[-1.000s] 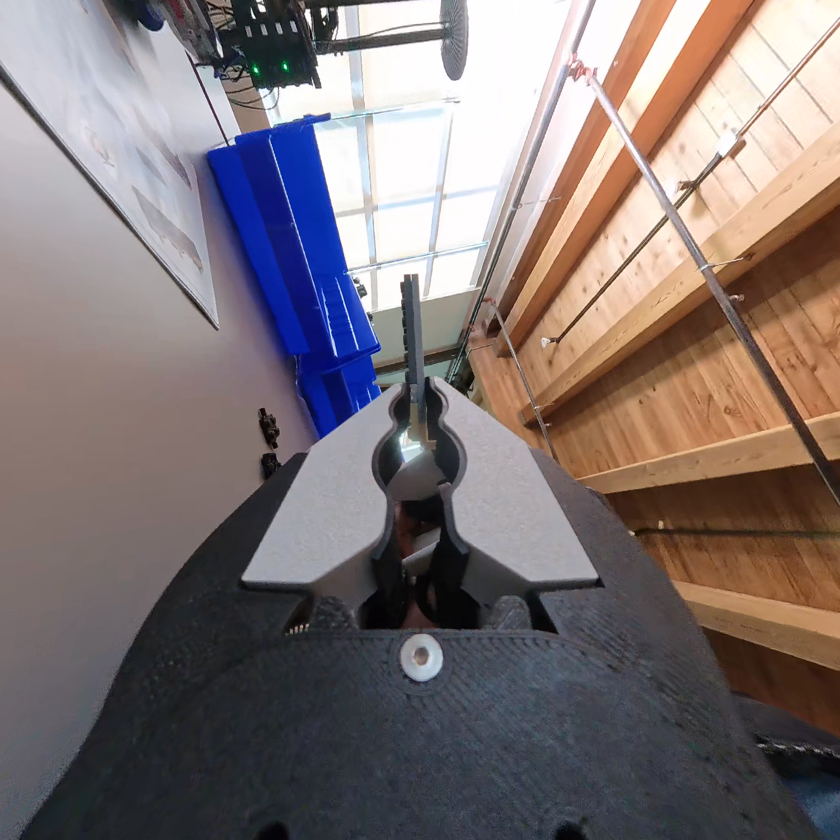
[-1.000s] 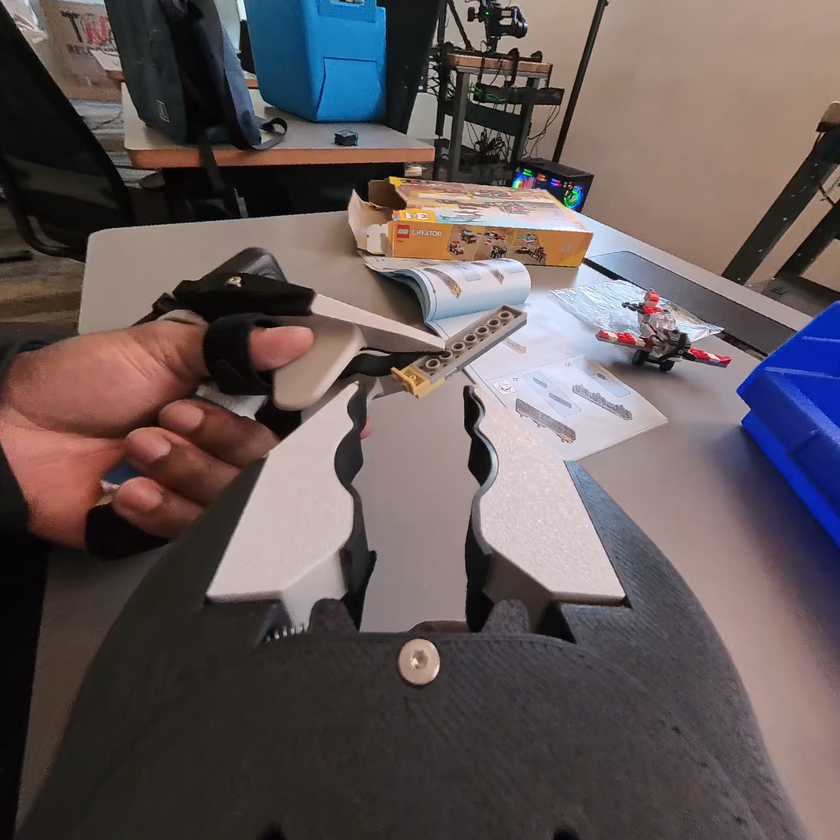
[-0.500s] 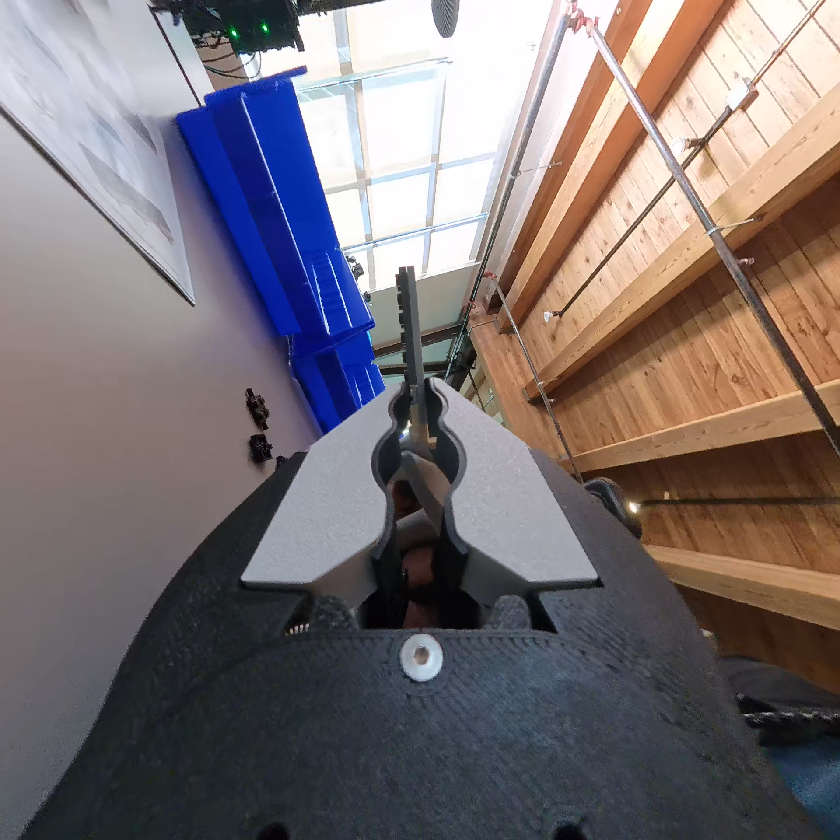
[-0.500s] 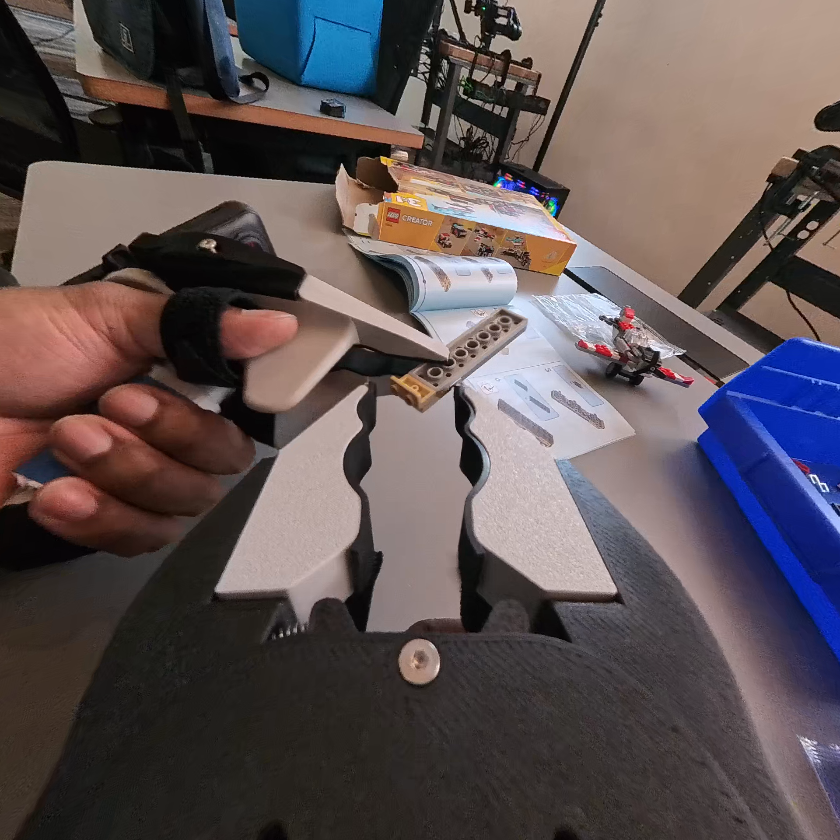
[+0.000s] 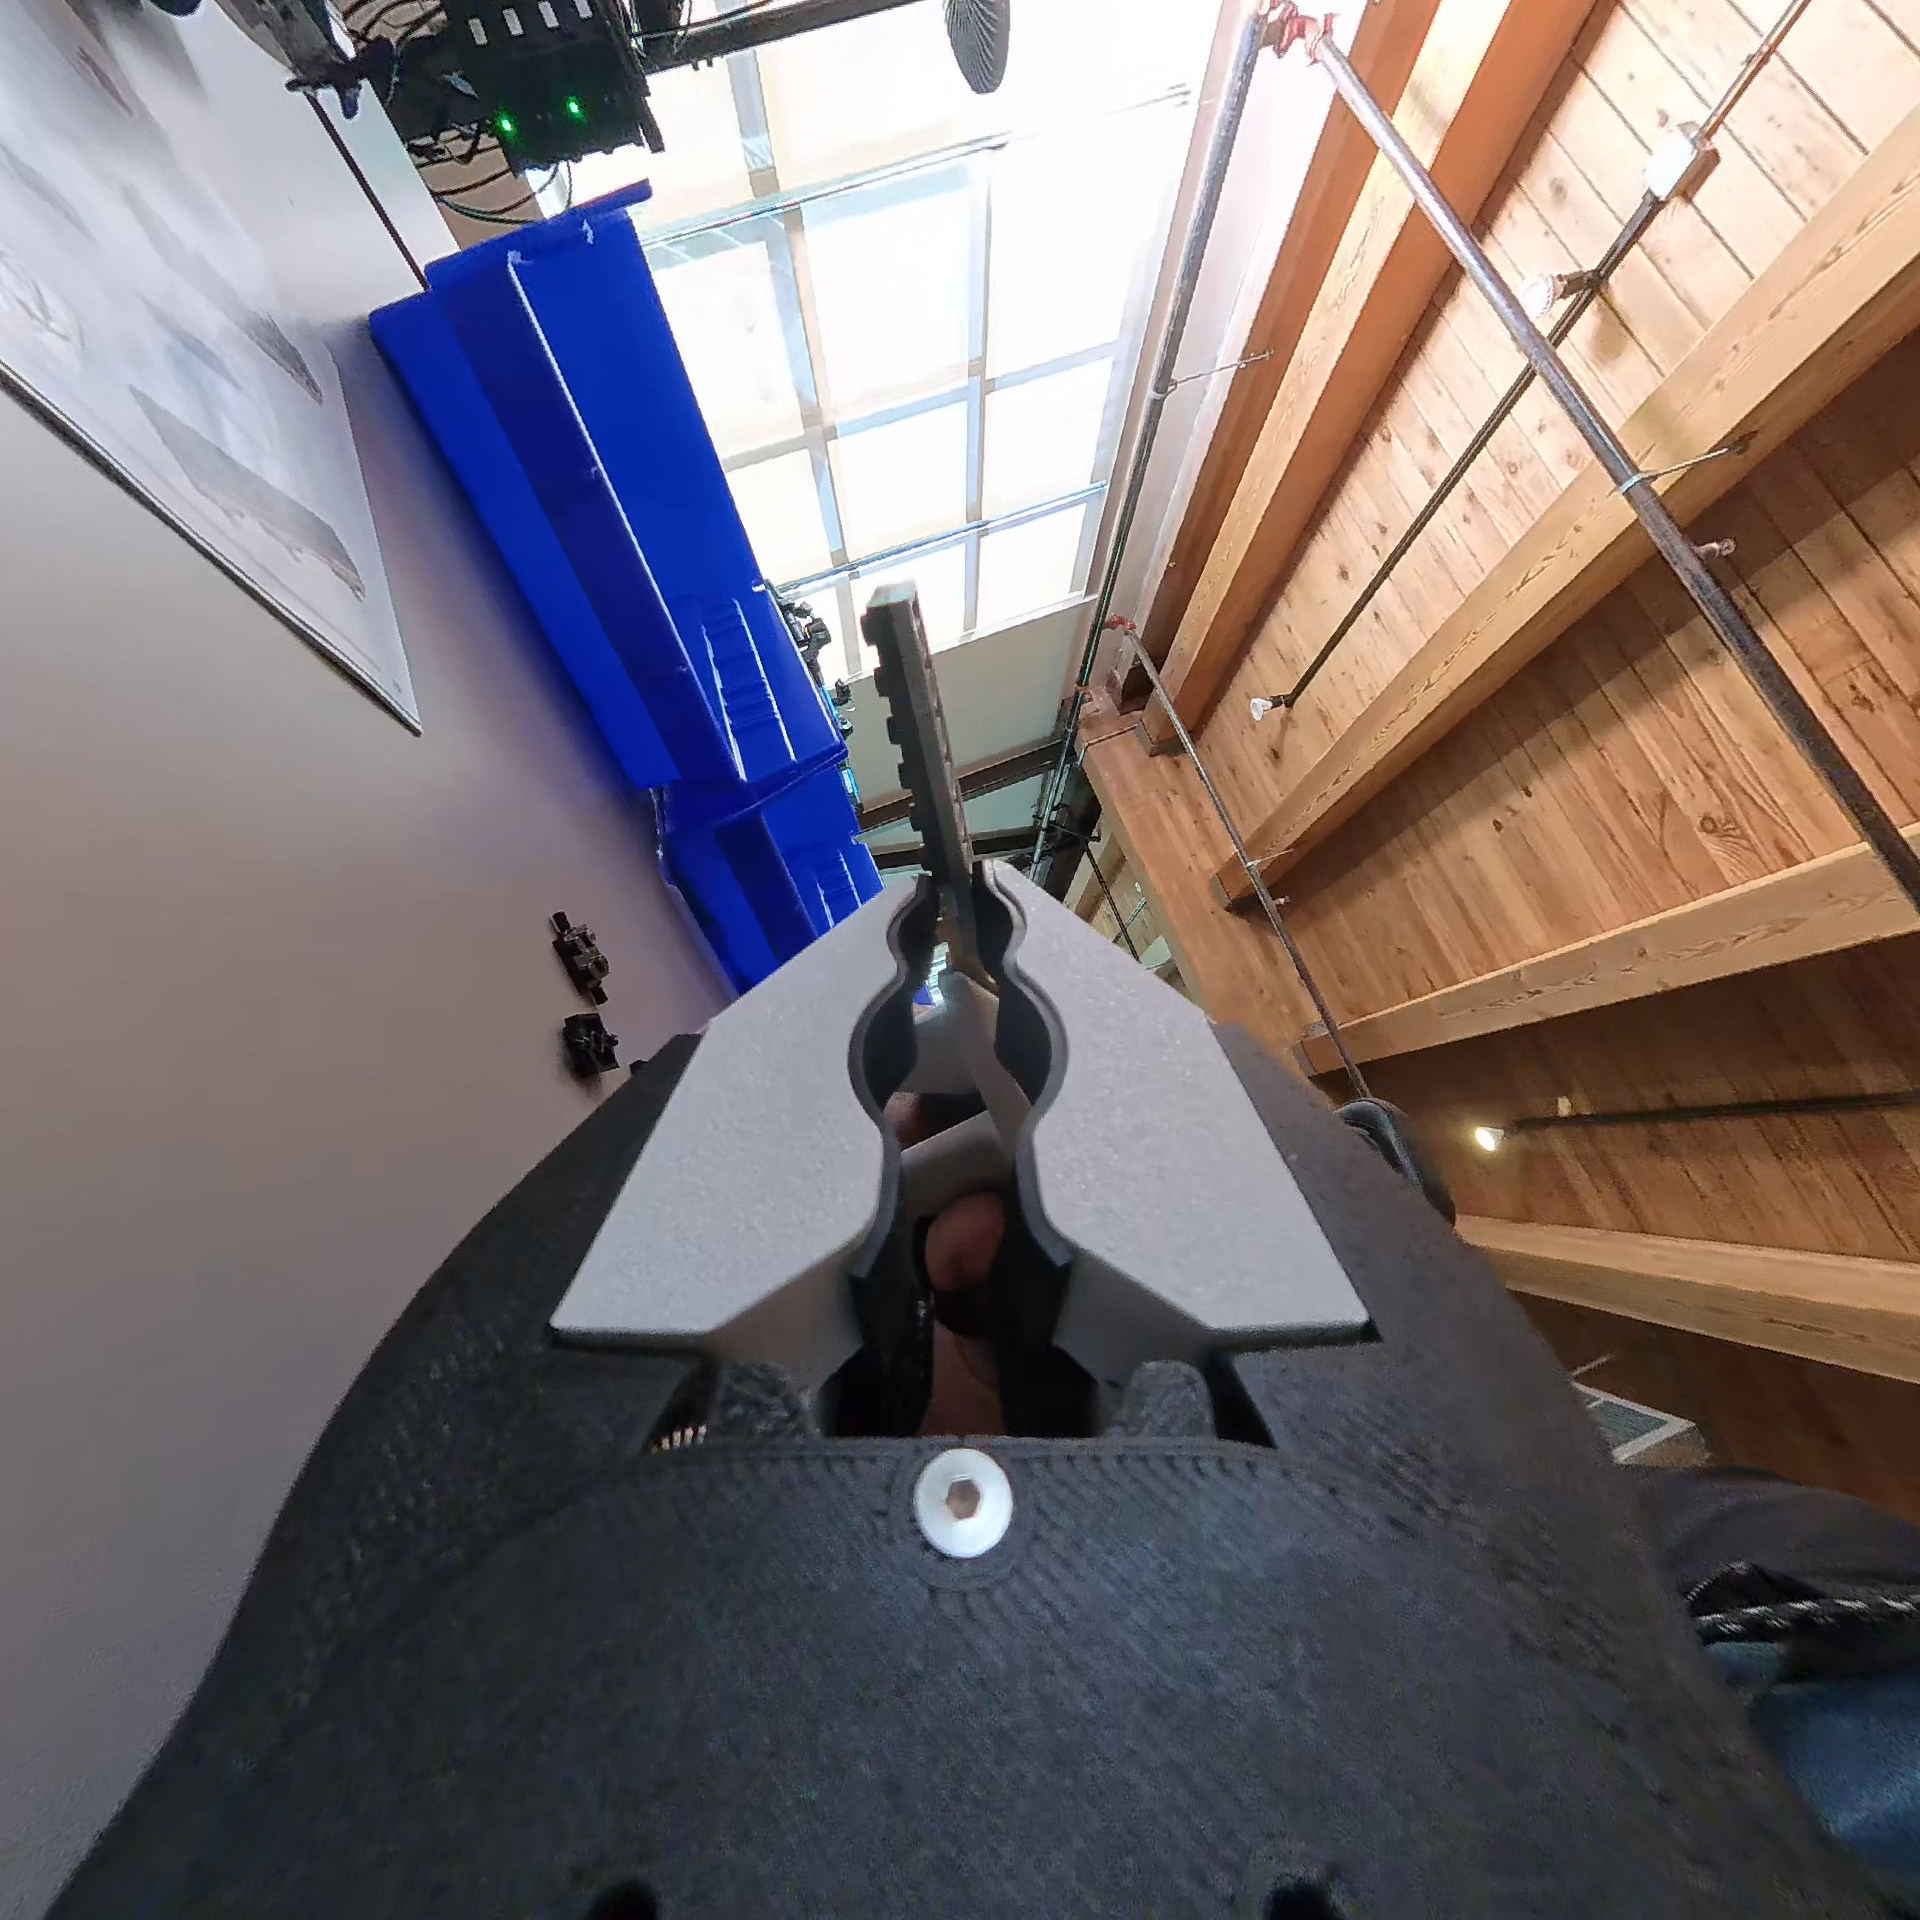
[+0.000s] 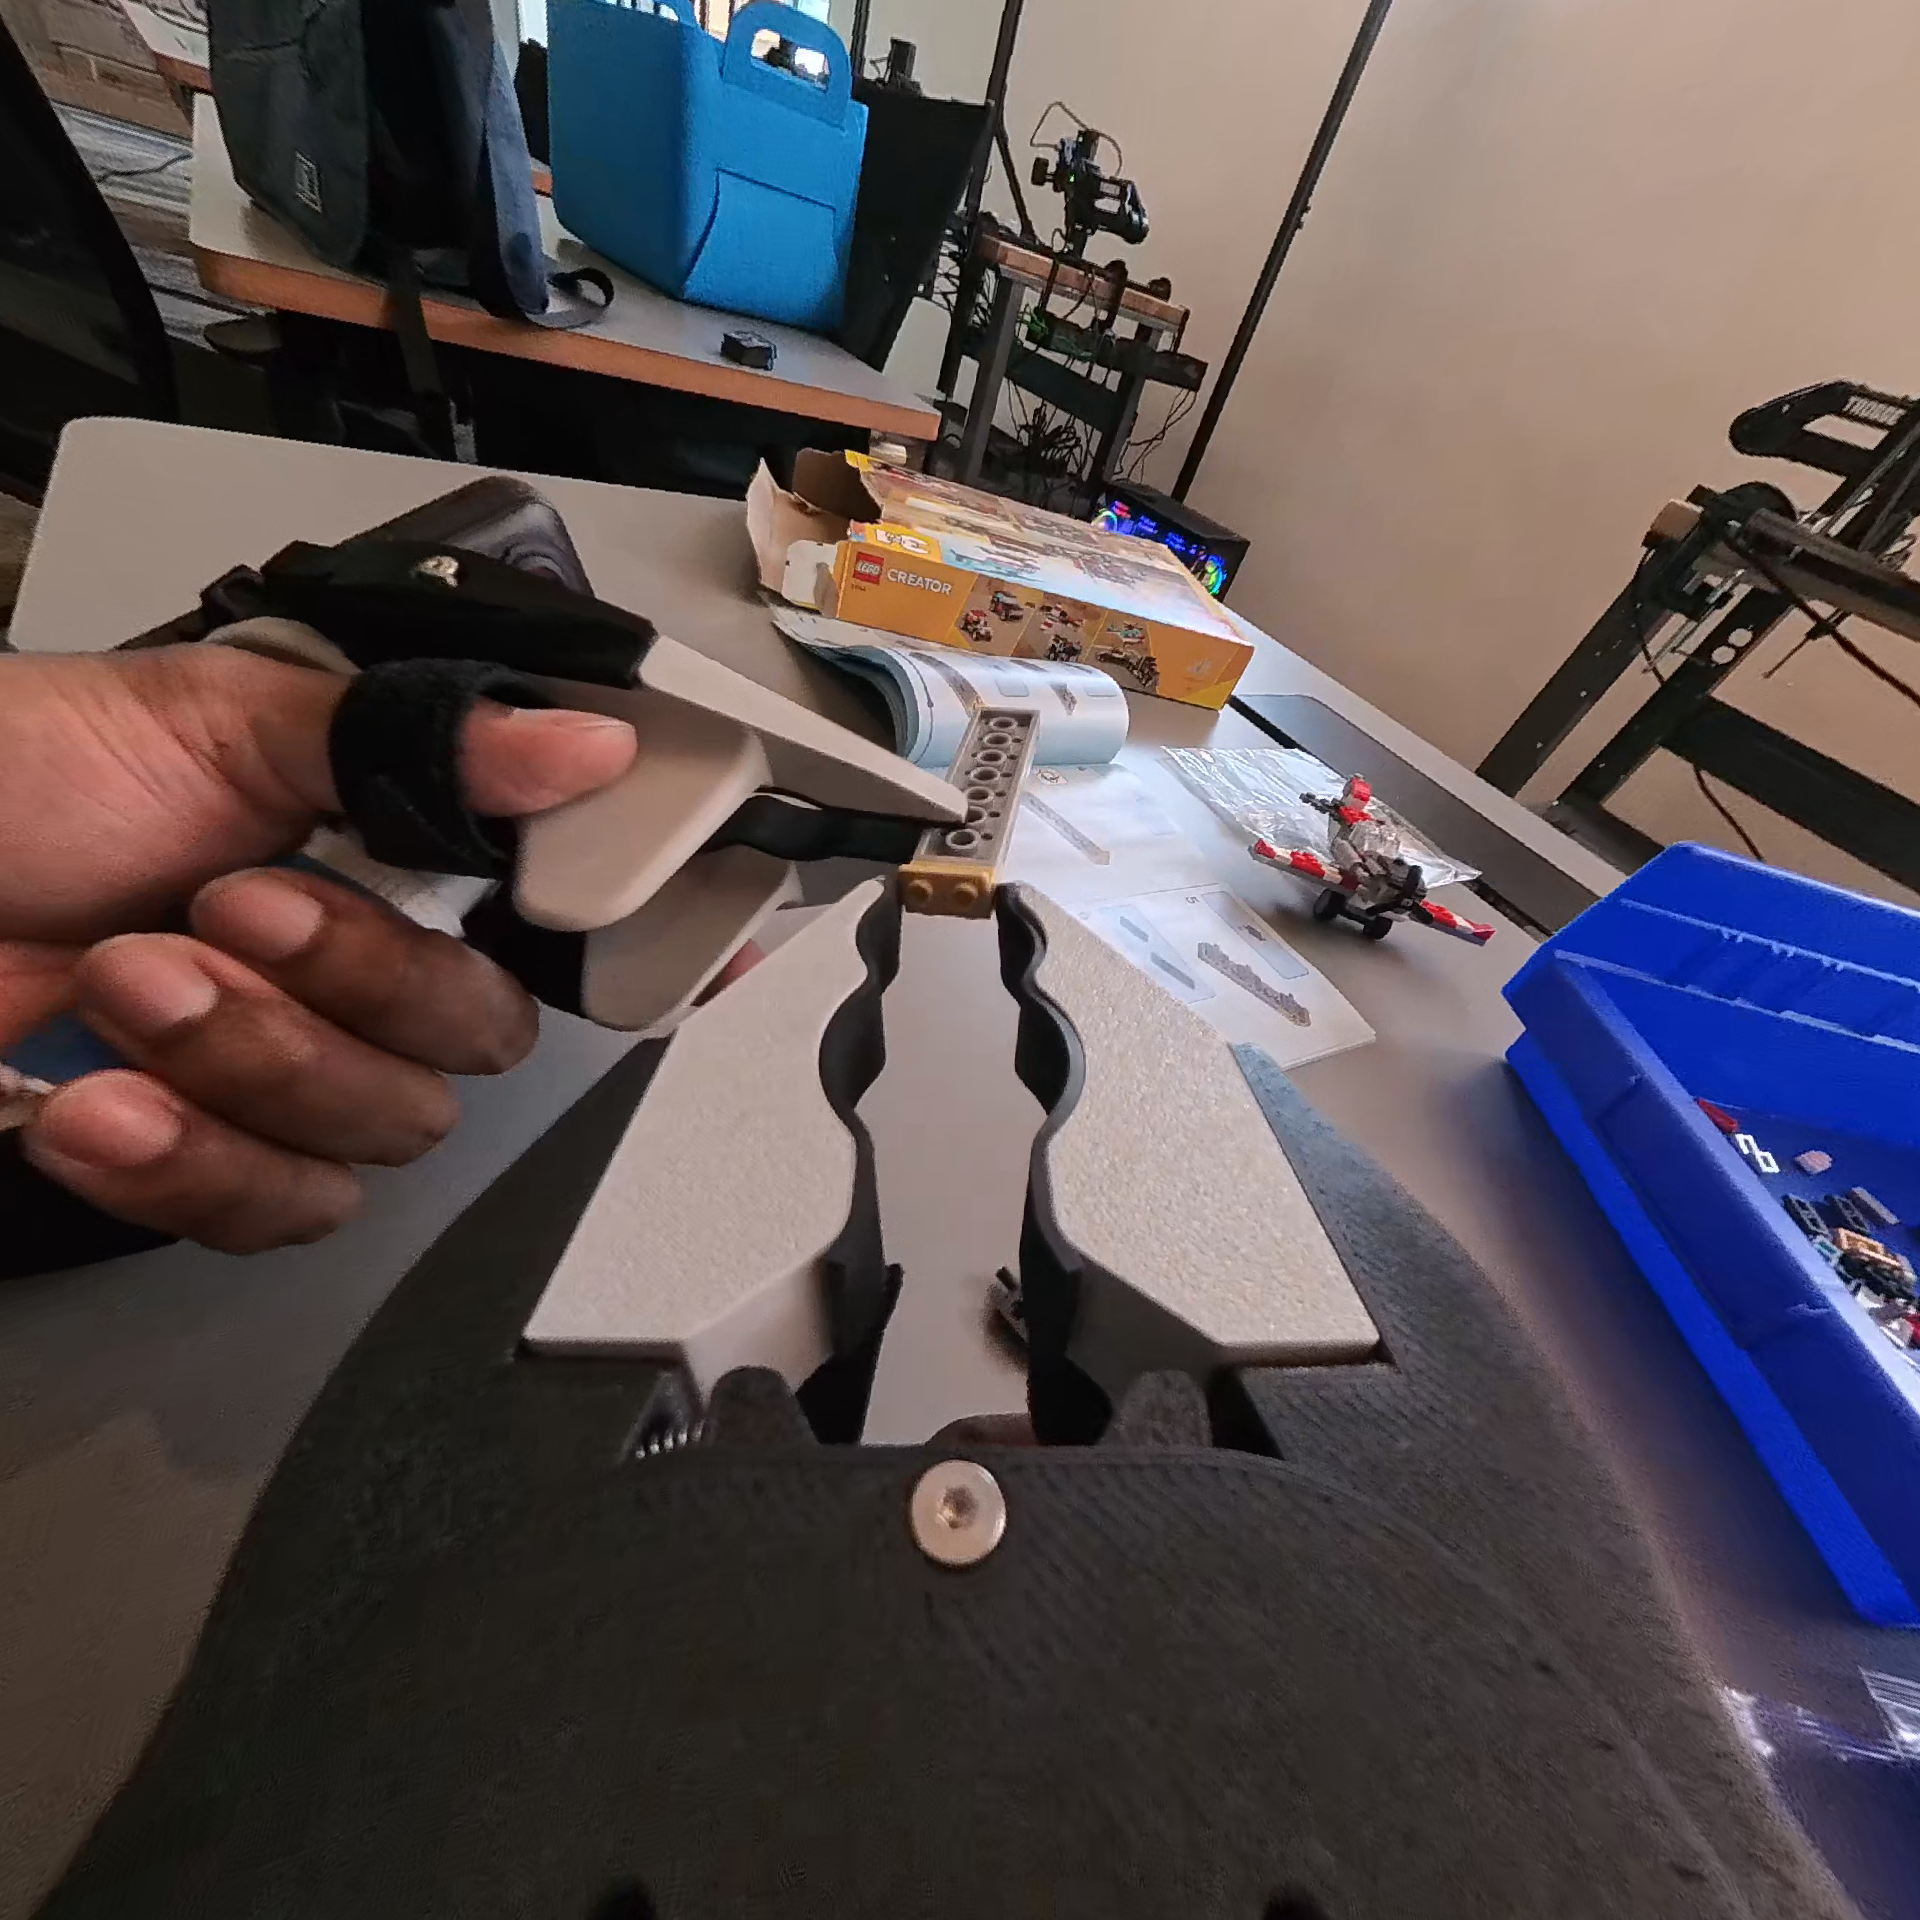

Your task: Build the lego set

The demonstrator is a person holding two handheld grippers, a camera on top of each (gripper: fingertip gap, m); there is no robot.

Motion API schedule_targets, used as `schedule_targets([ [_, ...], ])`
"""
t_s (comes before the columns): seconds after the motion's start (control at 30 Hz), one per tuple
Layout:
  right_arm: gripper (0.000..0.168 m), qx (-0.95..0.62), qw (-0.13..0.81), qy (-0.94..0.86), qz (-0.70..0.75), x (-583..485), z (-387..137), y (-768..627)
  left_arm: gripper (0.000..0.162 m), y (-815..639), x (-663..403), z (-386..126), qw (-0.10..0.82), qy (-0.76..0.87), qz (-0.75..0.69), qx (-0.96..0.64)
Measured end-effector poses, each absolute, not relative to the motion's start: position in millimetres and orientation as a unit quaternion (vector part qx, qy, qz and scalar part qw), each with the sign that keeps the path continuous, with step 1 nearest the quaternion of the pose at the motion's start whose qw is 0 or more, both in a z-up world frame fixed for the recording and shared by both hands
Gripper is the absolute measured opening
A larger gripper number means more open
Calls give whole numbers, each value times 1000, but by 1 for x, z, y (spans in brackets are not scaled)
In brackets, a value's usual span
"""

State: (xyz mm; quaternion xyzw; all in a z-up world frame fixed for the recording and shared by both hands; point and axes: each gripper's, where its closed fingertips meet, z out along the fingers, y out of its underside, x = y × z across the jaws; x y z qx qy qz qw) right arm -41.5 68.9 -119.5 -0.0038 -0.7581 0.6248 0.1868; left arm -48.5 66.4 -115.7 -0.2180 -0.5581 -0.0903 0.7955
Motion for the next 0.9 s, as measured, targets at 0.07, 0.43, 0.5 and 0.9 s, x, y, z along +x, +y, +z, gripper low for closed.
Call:
schedule_targets([
  [0.07, 18, -1, 192, -754, 629, -41, -118, 70, 7, 67, -48, -115, 797, -555, -89, -222],
  [0.43, 18, -6, 149, -743, 653, -41, -114, 73, 14, 68, -46, -105, 807, -534, -108, -229],
  [0.5, 18, -8, 140, -741, 656, -42, -113, 74, 15, 69, -46, -104, 807, -532, -111, -230],
  [0.9, 17, -2, 162, -740, 653, -44, -113, 75, 17, 72, -47, -110, 793, -545, -125, -241],
])
